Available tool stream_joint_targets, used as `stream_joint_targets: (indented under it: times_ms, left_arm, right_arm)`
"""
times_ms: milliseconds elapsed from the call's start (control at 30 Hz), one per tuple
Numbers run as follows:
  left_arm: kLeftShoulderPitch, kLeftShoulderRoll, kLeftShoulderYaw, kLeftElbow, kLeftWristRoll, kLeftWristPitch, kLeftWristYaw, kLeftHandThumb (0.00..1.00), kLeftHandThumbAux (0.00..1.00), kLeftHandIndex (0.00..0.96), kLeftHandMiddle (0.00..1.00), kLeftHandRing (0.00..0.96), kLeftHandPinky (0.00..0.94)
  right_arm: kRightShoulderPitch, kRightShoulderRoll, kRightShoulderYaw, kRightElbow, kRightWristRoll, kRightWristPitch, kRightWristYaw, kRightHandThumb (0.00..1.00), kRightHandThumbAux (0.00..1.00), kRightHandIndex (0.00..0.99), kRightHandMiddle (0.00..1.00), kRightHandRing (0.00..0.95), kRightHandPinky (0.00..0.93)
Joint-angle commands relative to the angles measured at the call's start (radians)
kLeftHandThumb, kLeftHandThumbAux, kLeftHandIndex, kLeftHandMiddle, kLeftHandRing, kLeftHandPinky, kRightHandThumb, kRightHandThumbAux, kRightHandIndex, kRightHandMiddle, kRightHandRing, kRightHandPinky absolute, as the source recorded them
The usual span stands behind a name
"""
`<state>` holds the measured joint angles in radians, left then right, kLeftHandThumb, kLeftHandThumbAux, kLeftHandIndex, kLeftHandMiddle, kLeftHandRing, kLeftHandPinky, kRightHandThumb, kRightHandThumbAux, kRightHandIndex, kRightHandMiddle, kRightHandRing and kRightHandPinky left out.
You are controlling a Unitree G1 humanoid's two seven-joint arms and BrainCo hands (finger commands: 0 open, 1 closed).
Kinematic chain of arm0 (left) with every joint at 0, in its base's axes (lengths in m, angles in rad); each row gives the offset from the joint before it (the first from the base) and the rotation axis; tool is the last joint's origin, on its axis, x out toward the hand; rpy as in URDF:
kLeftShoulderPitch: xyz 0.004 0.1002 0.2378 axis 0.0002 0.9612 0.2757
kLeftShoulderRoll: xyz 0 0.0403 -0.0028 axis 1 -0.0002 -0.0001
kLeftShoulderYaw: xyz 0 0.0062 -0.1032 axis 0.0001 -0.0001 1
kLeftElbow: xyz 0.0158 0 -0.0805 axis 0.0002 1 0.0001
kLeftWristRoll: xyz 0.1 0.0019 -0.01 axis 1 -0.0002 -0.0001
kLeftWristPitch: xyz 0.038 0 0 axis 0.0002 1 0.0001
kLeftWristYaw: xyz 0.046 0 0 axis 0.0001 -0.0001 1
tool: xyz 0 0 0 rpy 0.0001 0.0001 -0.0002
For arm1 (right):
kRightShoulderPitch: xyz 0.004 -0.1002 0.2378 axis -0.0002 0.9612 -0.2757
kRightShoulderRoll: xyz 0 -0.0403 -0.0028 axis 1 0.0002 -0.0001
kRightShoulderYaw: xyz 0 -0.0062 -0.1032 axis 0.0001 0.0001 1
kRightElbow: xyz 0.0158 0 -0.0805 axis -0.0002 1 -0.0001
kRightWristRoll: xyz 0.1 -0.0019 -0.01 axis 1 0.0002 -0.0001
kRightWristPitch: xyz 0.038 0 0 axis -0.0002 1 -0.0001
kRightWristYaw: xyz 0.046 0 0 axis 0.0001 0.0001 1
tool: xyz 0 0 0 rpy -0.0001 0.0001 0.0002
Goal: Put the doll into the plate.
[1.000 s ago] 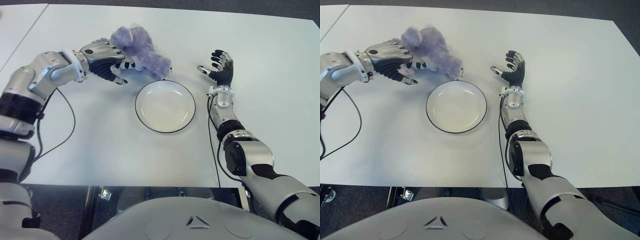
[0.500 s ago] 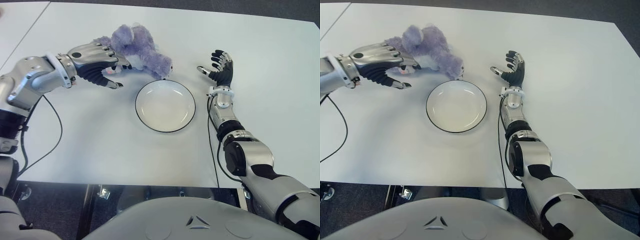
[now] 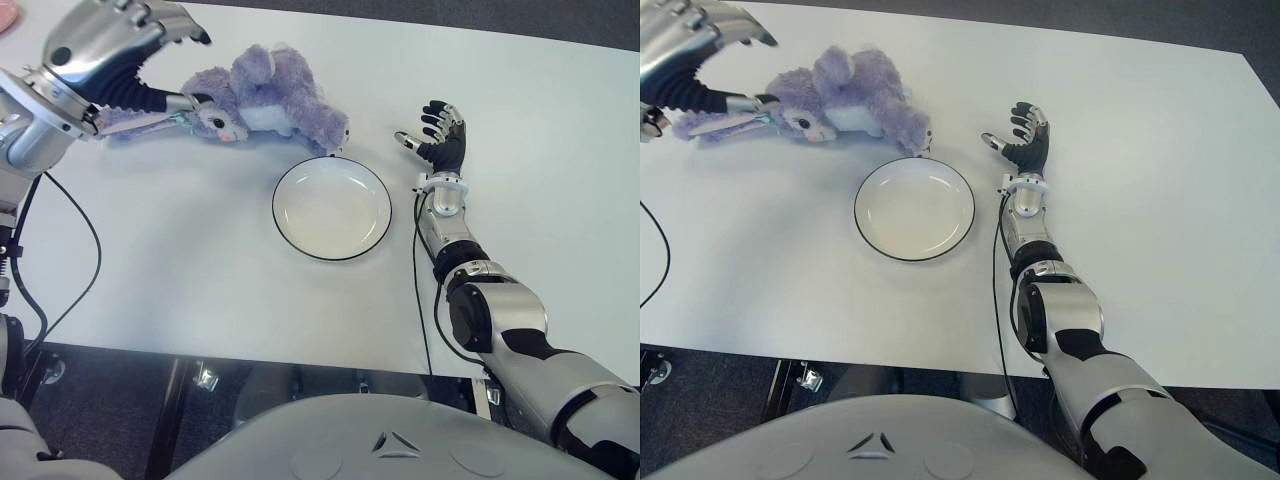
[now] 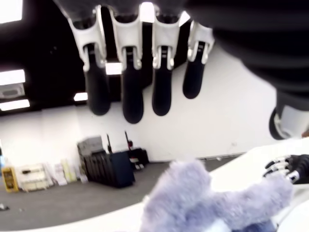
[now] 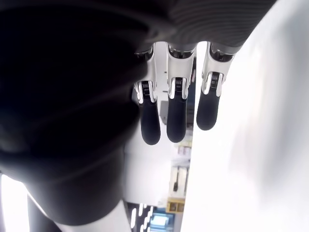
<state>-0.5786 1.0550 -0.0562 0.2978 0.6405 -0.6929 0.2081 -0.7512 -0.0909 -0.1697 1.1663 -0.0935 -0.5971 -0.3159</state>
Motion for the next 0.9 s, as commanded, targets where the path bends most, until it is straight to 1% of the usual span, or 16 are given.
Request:
stream_joint_targets:
  times_ms: [33, 100, 200, 400, 633, 900]
  left_arm:
    - [-0.151, -0.121, 0.057, 0.327, 0.122, -0.06, 0.583, 0.232, 0.457, 0.325, 0.362, 0.388, 0.428]
    - [-0.168, -0.13, 0.059, 0.367, 0.111, -0.084, 0.63, 0.235, 0.499, 0.342, 0.376, 0.392, 0.432]
    - [-0.187, -0.139, 0.059, 0.403, 0.099, -0.11, 0.687, 0.253, 0.531, 0.357, 0.39, 0.404, 0.443]
    - [-0.223, -0.134, 0.028, 0.47, 0.114, -0.136, 0.786, 0.277, 0.551, 0.366, 0.401, 0.414, 0.443]
    - [-0.258, -0.125, -0.015, 0.528, 0.144, -0.154, 0.861, 0.28, 0.554, 0.368, 0.402, 0.415, 0.443]
    - [-0.286, -0.123, -0.048, 0.571, 0.169, -0.165, 0.912, 0.28, 0.554, 0.368, 0.402, 0.415, 0.443]
  right_arm:
    - [0.341, 0.063, 0.028, 0.179, -0.035, 0.069, -0.009, 0.065, 0.998, 0.26, 0.302, 0.277, 0.275]
    - [0.341, 0.063, 0.03, 0.179, -0.037, 0.07, -0.012, 0.067, 0.998, 0.26, 0.302, 0.277, 0.269]
    - [0.341, 0.062, 0.033, 0.179, -0.039, 0.071, -0.014, 0.07, 0.998, 0.259, 0.301, 0.275, 0.265]
    - [0.339, 0.06, 0.041, 0.179, -0.044, 0.075, -0.019, 0.075, 0.998, 0.255, 0.3, 0.274, 0.261]
    - [0.336, 0.062, 0.043, 0.18, -0.038, 0.078, -0.011, 0.058, 0.998, 0.25, 0.294, 0.267, 0.259]
    - [0.335, 0.062, 0.04, 0.179, -0.033, 0.078, -0.005, 0.027, 0.998, 0.256, 0.298, 0.271, 0.261]
